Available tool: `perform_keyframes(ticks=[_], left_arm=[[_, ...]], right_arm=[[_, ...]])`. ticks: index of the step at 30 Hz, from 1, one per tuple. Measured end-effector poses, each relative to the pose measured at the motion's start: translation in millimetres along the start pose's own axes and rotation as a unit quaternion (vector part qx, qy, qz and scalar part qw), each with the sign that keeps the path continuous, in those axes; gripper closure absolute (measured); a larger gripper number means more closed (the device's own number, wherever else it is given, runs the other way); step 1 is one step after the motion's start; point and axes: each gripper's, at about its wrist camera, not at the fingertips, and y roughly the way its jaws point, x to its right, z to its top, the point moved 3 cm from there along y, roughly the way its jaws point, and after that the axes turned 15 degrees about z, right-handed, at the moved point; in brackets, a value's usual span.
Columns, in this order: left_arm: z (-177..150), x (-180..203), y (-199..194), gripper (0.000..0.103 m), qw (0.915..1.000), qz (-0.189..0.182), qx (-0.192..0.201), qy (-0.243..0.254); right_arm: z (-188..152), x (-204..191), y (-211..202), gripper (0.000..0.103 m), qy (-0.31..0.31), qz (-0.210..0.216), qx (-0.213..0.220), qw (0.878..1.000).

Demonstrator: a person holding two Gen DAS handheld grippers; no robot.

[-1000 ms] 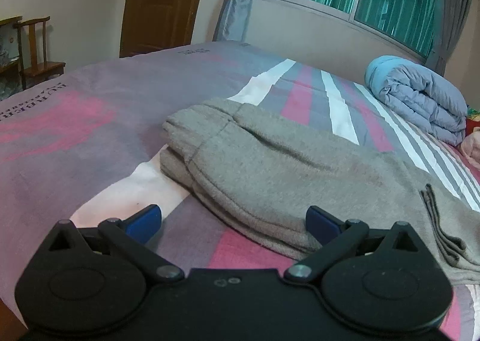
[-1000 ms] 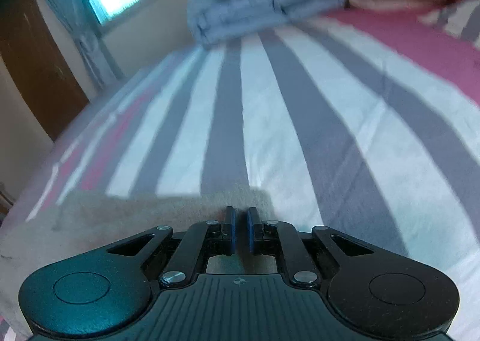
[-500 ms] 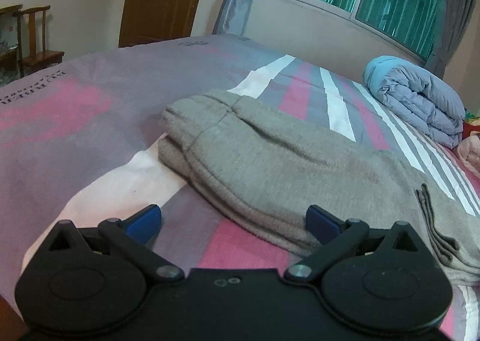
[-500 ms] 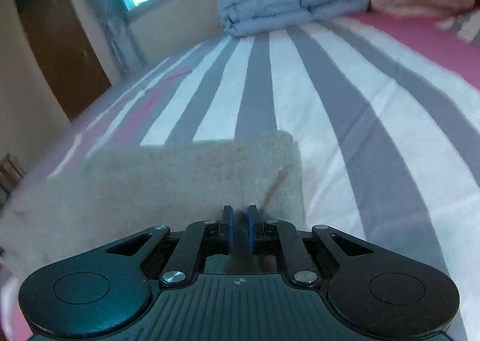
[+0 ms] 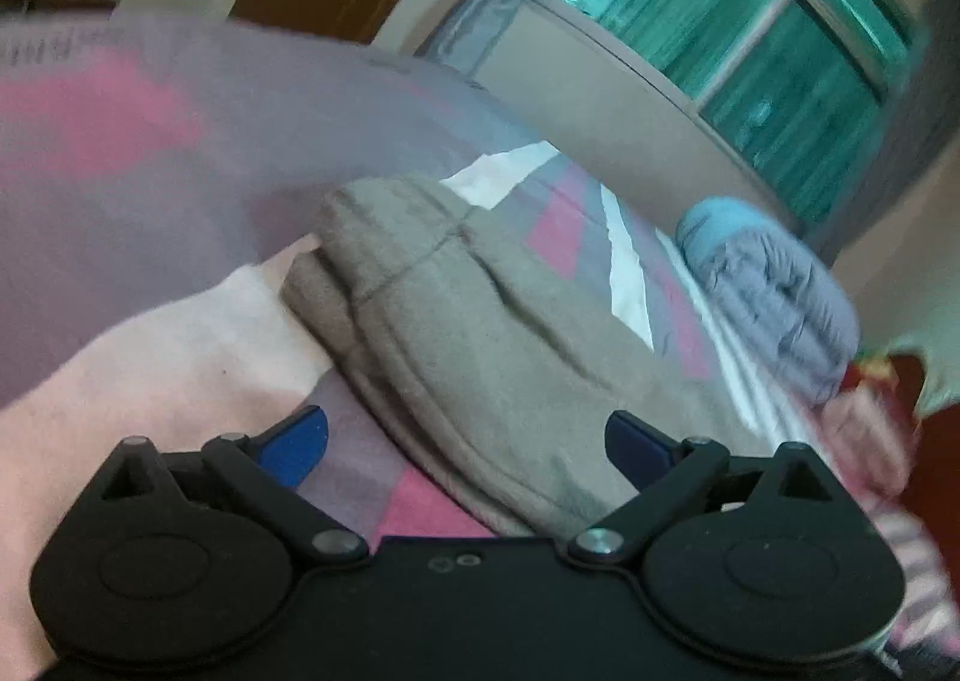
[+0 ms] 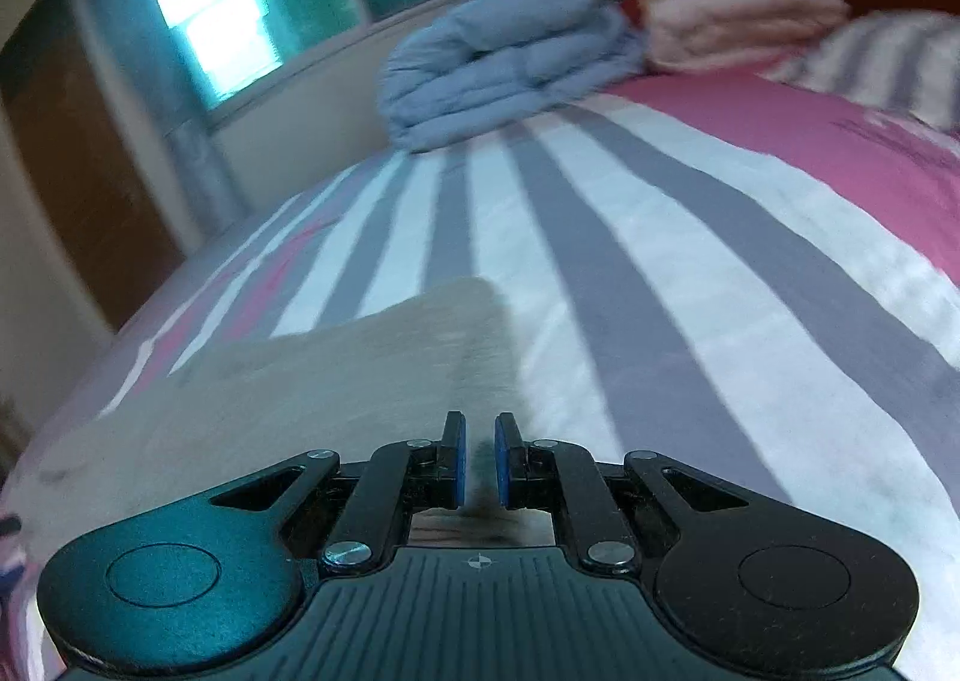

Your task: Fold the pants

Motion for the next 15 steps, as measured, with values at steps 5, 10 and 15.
perform_keyframes(ticks=[5,10,15], left_arm=[[17,-17,23,0.01,0.9952,-0.058,-0.026,-0.075],[26,-14,45,0.01,0.996,-0.07,-0.022,-0.051],[34,-5,64,0.007,0.9954,-0.081,-0.011,-0.049]], right_arm=[[3,16,-9,0.093,0.047,-0.033,0.019,0.998],[3,20,-25,0.093,0.073,-0.036,0.041,0.996],[4,18,-20,0.093,0.072,-0.05,0.045,0.995]])
